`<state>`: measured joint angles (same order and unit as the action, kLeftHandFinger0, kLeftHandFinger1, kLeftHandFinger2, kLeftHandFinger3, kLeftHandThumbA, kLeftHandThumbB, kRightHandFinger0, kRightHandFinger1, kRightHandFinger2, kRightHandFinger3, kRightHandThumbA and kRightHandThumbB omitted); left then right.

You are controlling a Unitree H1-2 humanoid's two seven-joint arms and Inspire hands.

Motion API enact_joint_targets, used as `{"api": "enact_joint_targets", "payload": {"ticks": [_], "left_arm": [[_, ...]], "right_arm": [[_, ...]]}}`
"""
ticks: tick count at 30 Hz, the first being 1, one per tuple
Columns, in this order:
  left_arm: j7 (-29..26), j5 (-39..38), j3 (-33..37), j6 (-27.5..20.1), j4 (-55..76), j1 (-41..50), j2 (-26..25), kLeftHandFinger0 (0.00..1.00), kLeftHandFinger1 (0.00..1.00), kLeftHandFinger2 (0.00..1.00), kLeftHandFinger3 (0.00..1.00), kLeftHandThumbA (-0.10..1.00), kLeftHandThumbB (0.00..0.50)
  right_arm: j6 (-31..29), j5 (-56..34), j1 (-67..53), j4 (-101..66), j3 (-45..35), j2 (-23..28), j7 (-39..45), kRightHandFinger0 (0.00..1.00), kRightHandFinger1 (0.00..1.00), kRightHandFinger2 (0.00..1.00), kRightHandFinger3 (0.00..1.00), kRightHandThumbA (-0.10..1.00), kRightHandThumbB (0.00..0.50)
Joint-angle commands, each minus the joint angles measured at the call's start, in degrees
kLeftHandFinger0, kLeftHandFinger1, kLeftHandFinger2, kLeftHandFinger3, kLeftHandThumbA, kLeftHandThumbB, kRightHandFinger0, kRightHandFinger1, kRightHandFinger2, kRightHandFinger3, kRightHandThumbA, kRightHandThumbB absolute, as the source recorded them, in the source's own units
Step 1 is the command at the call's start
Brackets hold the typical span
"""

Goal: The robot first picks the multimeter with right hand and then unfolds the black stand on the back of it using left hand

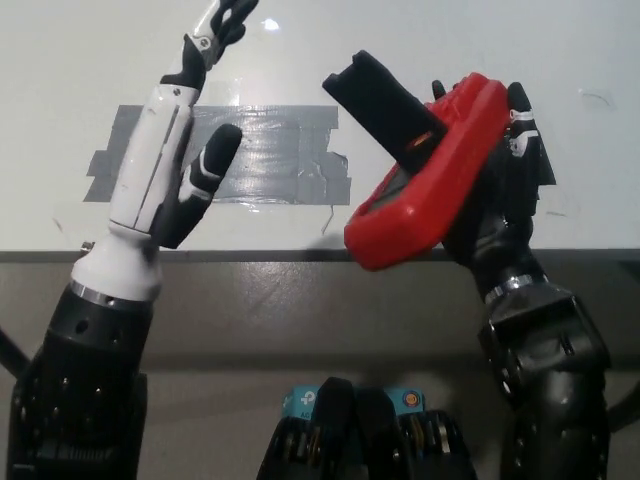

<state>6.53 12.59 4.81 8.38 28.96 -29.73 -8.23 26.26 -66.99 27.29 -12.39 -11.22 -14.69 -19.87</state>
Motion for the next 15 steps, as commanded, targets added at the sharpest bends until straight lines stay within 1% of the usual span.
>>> {"api": "enact_joint_targets", "payload": {"ticks": [1,2,3,5,6,8,9,10,13,15], "left_arm": [[1.5,1.0,0.1,1.6,0.3,-3.3,-1.1,1.00,1.00,1.00,1.00,1.00,0.322],[1.6,0.9,0.1,1.6,0.5,-3.5,-1.2,1.00,1.00,1.00,1.00,1.00,0.319],[1.6,0.8,0.1,1.5,0.6,-3.7,-1.3,1.00,1.00,1.00,1.00,1.00,0.327],[1.6,0.7,0.1,1.6,1.1,-3.9,-1.1,1.00,1.00,1.00,1.00,1.00,0.337],[1.4,0.8,0.0,1.6,1.6,-4.0,-0.9,1.00,1.00,1.00,1.00,1.00,0.349],[1.4,0.6,-0.1,1.2,2.0,-4.1,-0.8,1.00,1.00,1.00,1.00,1.00,0.355],[1.3,0.5,0.3,1.2,2.5,-3.7,-0.3,1.00,1.00,1.00,1.00,1.00,0.363],[1.3,0.5,0.3,1.1,2.8,-3.7,-0.1,1.00,1.00,1.00,1.00,1.00,0.361],[1.1,0.6,0.8,0.4,3.6,-3.7,0.4,1.00,1.00,1.00,1.00,1.00,0.359],[0.9,0.4,1.3,-0.4,4.1,-3.4,1.0,1.00,1.00,1.00,1.00,1.00,0.341]], "right_arm": [[0.7,-8.4,-2.1,-5.5,3.2,-2.3,3.0,0.00,0.00,0.60,1.00,-0.10,0.148],[0.7,-8.5,-2.6,-5.9,3.5,-2.0,2.8,0.00,0.00,0.57,1.00,-0.10,0.145],[0.7,-8.6,-3.0,-6.3,3.7,-1.8,2.4,0.00,0.00,0.55,1.00,-0.10,0.141],[0.7,-8.3,-3.8,-6.9,4.1,-1.3,2.6,0.00,0.00,0.56,1.00,-0.10,0.131],[0.6,-8.4,-4.2,-7.0,4.2,-0.9,2.9,0.00,0.00,0.54,1.00,-0.10,0.132],[0.5,-8.8,-4.6,-7.1,4.3,-0.6,2.8,0.00,0.00,0.52,1.00,-0.10,0.130],[0.4,-9.2,-5.6,-7.9,4.4,-0.2,2.4,0.00,0.00,0.51,1.00,-0.10,0.120],[0.4,-9.3,-5.9,-8.0,4.5,0.0,2.2,0.00,0.00,0.50,1.00,-0.10,0.127],[0.3,-9.3,-6.7,-8.9,4.7,0.5,1.1,0.00,0.00,0.46,1.00,-0.10,0.120],[-0.1,-9.2,-7.2,-9.5,4.9,0.7,0.8,0.00,0.00,0.46,1.00,-0.10,0.112]]}}
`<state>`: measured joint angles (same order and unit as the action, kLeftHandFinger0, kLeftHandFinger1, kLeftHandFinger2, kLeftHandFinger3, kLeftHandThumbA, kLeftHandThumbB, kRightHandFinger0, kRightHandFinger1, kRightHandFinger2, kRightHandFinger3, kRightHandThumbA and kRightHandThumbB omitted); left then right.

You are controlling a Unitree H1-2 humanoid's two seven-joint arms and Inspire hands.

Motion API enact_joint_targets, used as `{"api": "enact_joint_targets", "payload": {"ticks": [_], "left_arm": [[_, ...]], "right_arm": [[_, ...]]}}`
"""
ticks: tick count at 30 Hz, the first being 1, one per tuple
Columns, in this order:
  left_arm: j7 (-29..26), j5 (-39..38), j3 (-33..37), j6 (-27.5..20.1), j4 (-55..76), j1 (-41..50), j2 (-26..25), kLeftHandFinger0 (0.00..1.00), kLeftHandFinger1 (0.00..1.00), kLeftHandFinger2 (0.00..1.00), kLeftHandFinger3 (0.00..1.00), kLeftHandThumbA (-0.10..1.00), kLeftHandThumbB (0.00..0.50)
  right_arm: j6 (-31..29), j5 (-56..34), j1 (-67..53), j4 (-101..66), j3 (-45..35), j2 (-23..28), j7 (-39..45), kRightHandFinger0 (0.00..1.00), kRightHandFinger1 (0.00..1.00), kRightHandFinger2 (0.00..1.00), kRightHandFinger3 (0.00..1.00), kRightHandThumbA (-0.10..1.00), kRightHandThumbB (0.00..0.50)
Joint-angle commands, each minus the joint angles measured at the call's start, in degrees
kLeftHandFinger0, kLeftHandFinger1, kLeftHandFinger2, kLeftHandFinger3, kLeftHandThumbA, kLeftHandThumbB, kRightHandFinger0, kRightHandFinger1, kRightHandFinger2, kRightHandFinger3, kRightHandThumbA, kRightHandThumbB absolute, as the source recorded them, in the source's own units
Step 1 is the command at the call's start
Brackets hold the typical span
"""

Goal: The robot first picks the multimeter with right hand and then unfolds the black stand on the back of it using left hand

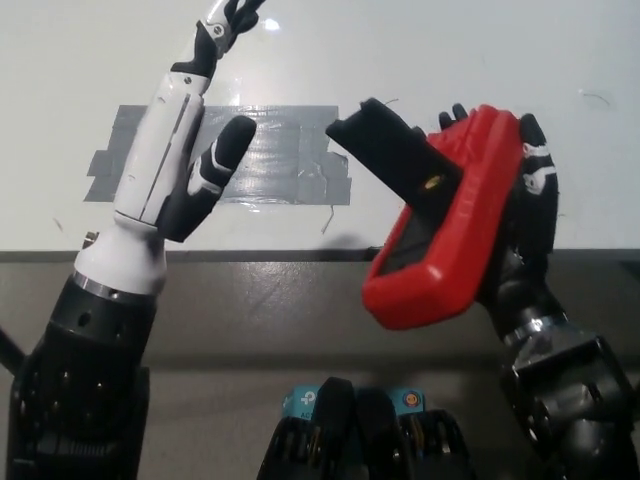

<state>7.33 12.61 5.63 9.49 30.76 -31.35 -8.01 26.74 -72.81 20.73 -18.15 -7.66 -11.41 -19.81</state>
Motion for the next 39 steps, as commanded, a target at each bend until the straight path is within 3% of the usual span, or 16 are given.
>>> {"api": "enact_joint_targets", "payload": {"ticks": [1,12,15,19,25,33,39], "left_arm": [[0.2,0.3,0.7,-1.8,2.5,-1.6,1.0,1.00,1.00,1.00,1.00,1.00,0.334],[1.7,-0.4,2.7,-1.9,4.5,-0.6,1.4,1.00,1.00,1.00,1.00,1.00,0.288],[2.3,-0.6,3.2,-0.7,4.5,-0.4,1.3,1.00,1.00,1.00,1.00,1.00,0.316],[2.6,-0.6,3.5,-1.3,3.9,-0.1,1.4,1.00,1.00,1.00,1.00,1.00,0.316],[3.0,-0.2,3.8,-1.4,3.6,0.8,1.2,1.00,1.00,1.00,1.00,1.00,0.328],[4.2,1.1,4.9,-1.9,3.8,1.6,1.1,1.00,1.00,1.00,1.00,1.00,0.328],[4.8,1.0,5.5,-1.8,4.6,2.3,1.0,1.00,1.00,1.00,1.00,1.00,0.316]], "right_arm": [[-0.6,-3.5,-0.7,-3.8,1.4,-2.4,0.9,0.00,0.00,0.46,1.00,-0.10,0.108],[-0.9,-5.2,0.1,-4.7,2.5,-2.3,0.4,0.00,0.00,0.41,1.00,-0.10,0.114],[-1.2,-4.3,0.3,-5.6,3.0,-2.4,-0.4,0.00,0.00,0.40,1.00,-0.10,0.142],[-1.3,-4.0,0.5,-6.5,3.6,-2.0,-0.5,0.00,0.00,0.39,1.00,-0.10,0.137],[-1.1,-5.4,0.6,-7.3,4.4,-1.2,1.4,0.00,0.00,0.50,1.00,-0.10,0.103],[-1.6,-6.0,0.6,-8.6,4.4,-1.0,0.9,0.00,0.00,0.60,1.00,-0.10,0.114],[-1.7,-6.1,0.6,-9.0,4.3,-0.7,0.5,0.00,0.00,0.60,1.00,-0.10,0.120]]}}
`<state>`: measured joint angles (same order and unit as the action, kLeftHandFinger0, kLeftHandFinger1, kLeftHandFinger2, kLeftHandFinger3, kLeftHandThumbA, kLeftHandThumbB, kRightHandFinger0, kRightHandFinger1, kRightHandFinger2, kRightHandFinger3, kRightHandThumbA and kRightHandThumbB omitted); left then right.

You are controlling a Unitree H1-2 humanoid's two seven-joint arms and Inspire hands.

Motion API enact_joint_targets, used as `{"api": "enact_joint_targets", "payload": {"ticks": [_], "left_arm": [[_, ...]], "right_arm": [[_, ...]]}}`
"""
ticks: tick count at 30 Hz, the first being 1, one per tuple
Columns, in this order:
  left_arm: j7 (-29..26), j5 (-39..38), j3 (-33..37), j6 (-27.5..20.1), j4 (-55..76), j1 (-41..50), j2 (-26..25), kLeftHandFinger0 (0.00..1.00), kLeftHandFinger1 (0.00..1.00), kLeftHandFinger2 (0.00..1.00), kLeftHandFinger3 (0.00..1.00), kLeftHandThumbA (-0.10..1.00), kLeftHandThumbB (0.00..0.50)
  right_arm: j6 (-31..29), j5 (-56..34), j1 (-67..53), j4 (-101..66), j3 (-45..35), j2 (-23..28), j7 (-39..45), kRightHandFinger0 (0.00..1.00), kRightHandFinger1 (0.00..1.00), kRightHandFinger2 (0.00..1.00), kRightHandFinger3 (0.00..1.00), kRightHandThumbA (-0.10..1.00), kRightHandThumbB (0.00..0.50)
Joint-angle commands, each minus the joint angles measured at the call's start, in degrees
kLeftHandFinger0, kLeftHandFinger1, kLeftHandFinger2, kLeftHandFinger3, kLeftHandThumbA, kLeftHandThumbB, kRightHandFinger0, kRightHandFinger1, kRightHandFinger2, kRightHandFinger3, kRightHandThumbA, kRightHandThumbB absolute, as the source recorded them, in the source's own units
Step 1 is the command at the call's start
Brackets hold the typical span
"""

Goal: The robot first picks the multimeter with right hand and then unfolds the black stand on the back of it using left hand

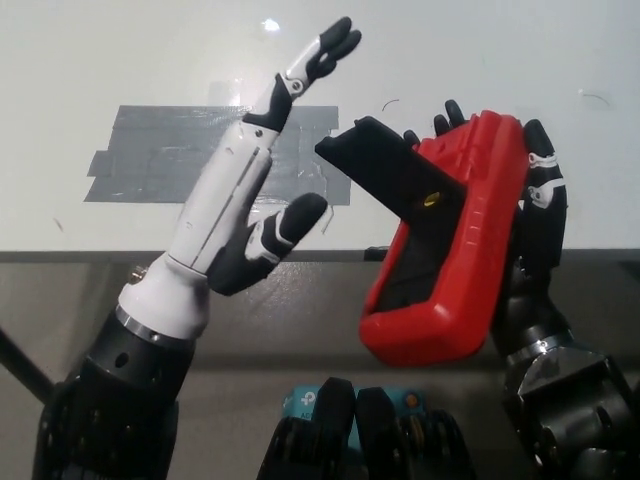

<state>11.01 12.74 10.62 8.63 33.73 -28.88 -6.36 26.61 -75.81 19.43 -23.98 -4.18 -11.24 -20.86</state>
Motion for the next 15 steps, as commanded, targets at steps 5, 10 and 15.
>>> {"api": "enact_joint_targets", "payload": {"ticks": [5,10,15], "left_arm": [[1.5,0.3,0.7,-0.9,1.9,0.2,-0.5,1.00,1.00,1.00,1.00,1.00,0.314],[1.8,0.7,0.6,-0.3,2.7,0.6,-0.2,1.00,1.00,1.00,1.00,1.00,0.316],[2.0,1.2,0.8,-0.8,3.3,0.9,-0.2,1.00,1.00,1.00,1.00,1.00,0.296]], "right_arm": [[-1.9,-2.1,2.1,-3.4,0.6,-1.1,0.4,0.00,0.00,0.58,1.00,-0.10,0.115],[-2.0,-1.6,2.2,-3.3,0.7,-1.1,0.4,0.00,0.00,0.60,1.00,-0.10,0.094],[-2.1,-1.8,2.5,-3.4,0.5,-1.3,-0.9,0.00,0.00,0.57,1.00,-0.10,0.093]]}}
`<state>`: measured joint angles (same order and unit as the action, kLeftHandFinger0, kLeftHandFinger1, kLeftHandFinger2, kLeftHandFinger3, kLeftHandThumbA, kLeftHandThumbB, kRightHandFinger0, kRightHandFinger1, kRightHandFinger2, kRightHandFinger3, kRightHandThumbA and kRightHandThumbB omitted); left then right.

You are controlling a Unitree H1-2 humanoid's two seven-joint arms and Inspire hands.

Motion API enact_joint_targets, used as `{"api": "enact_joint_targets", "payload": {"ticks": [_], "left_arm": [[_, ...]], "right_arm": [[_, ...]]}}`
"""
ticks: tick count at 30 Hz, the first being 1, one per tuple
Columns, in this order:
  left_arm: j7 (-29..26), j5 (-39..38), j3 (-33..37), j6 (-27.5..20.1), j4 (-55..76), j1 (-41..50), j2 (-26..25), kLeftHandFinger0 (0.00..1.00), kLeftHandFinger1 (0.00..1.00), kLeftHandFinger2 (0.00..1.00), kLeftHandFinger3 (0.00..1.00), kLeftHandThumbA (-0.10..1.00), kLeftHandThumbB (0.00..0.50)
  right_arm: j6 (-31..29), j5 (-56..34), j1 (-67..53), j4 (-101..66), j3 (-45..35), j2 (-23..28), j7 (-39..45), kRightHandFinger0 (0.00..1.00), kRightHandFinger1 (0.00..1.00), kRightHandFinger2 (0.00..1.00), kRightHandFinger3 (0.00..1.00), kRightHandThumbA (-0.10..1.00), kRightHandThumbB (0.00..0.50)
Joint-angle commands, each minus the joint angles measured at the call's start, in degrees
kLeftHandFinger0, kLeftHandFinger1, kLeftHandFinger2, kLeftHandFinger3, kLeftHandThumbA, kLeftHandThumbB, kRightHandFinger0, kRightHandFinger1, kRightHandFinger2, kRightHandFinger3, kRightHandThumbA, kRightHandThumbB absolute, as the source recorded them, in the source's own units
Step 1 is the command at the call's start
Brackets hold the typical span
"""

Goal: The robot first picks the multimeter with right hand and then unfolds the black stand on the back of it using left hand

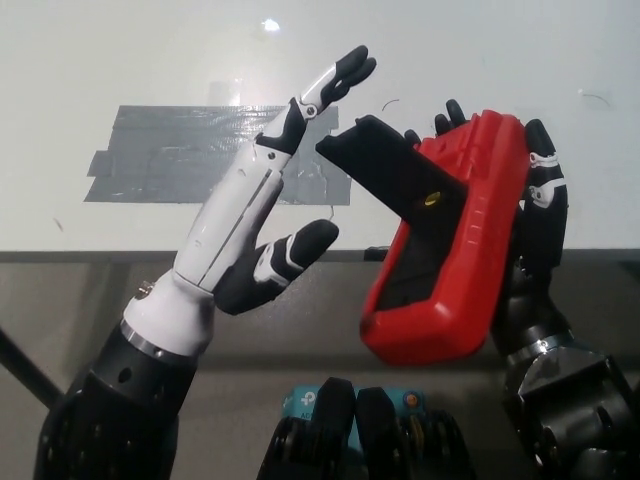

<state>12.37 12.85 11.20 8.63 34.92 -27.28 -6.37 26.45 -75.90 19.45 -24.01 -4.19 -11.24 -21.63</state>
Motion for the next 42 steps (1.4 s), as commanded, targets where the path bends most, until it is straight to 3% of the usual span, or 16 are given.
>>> {"api": "enact_joint_targets", "payload": {"ticks": [1,5,12,14,18,23,28,31,37,39,40,42], "left_arm": [[0.6,0.6,0.2,-0.7,2.2,-0.5,0.0,1.00,1.00,1.00,1.00,1.00,0.297],[-0.1,-0.2,-0.2,-1.4,2.0,-0.7,0.5,1.00,0.99,0.98,1.00,1.00,0.293],[-0.2,-1.3,-0.6,-1.6,1.9,-0.7,1.2,1.00,0.60,0.71,1.00,1.00,0.290],[0.0,-1.2,-0.4,-1.3,2.3,-0.5,1.3,1.00,0.58,0.68,1.00,1.00,0.288],[-0.2,-1.2,-0.3,-2.4,2.1,0.1,1.7,1.00,0.55,0.66,1.00,1.00,0.265],[-0.5,-0.4,-0.2,-3.0,2.0,0.4,2.2,1.00,0.52,0.62,1.00,1.00,0.272],[-0.4,-0.9,-0.2,-2.9,2.0,0.6,2.6,1.00,0.52,0.61,1.00,1.00,0.285],[-0.7,-0.6,-0.3,-3.2,2.1,1.1,2.9,1.00,0.52,0.60,1.00,1.00,0.289],[-0.6,-0.7,0.6,-3.2,2.6,2.7,4.2,1.00,0.55,0.65,1.00,1.00,0.298],[-1.0,0.1,0.9,-4.3,2.5,3.4,4.7,1.00,0.59,0.67,1.00,1.00,0.292],[-1.2,0.3,1.3,-4.8,2.3,3.8,5.1,1.00,0.63,0.73,1.00,1.00,0.294],[-2.0,1.5,2.0,-6.9,1.9,5.0,6.3,0.90,0.69,0.83,1.00,1.00,0.298]], "right_arm": [[-2.0,-1.7,2.7,-3.3,0.4,-1.2,-0.1,0.00,0.00,0.57,1.00,-0.10,0.090],[-2.3,-2.5,3.3,-3.2,0.1,-1.3,-0.3,0.00,0.00,0.62,1.00,-0.10,0.079],[-3.1,-0.9,4.3,-3.3,-0.2,-1.6,-1.2,0.00,0.00,0.61,1.00,-0.10,0.078],[-3.2,-1.0,4.5,-3.4,-0.3,-1.8,-1.7,0.00,0.00,0.62,1.00,-0.10,0.074],[-3.5,-1.9,5.0,-3.5,-0.5,-2.2,-2.8,0.00,0.00,0.58,1.00,-0.10,0.074],[-3.8,-2.0,5.6,-3.7,-0.4,-2.3,-3.0,0.00,0.00,0.51,1.00,-0.10,0.083],[-4.8,-2.6,6.6,-4.0,-1.1,-2.9,-4.0,0.00,0.01,0.66,1.00,-0.10,0.068],[-5.6,-2.9,7.6,-4.2,-1.6,-3.6,-5.0,0.00,0.01,0.66,1.00,-0.10,0.068],[-8.3,-1.9,9.9,-5.8,-2.7,-6.3,-9.9,0.00,0.00,0.50,1.00,-0.10,0.098],[-9.1,-1.8,10.4,-5.9,-2.9,-6.8,-10.8,0.00,0.00,0.51,1.00,-0.10,0.094],[-9.8,-1.8,10.8,-6.1,-3.3,-7.3,-11.7,0.00,0.00,0.56,1.00,-0.10,0.104],[-11.2,-2.6,11.8,-6.6,-4.0,-8.4,-14.4,0.00,0.01,0.72,1.00,-0.10,0.102]]}}
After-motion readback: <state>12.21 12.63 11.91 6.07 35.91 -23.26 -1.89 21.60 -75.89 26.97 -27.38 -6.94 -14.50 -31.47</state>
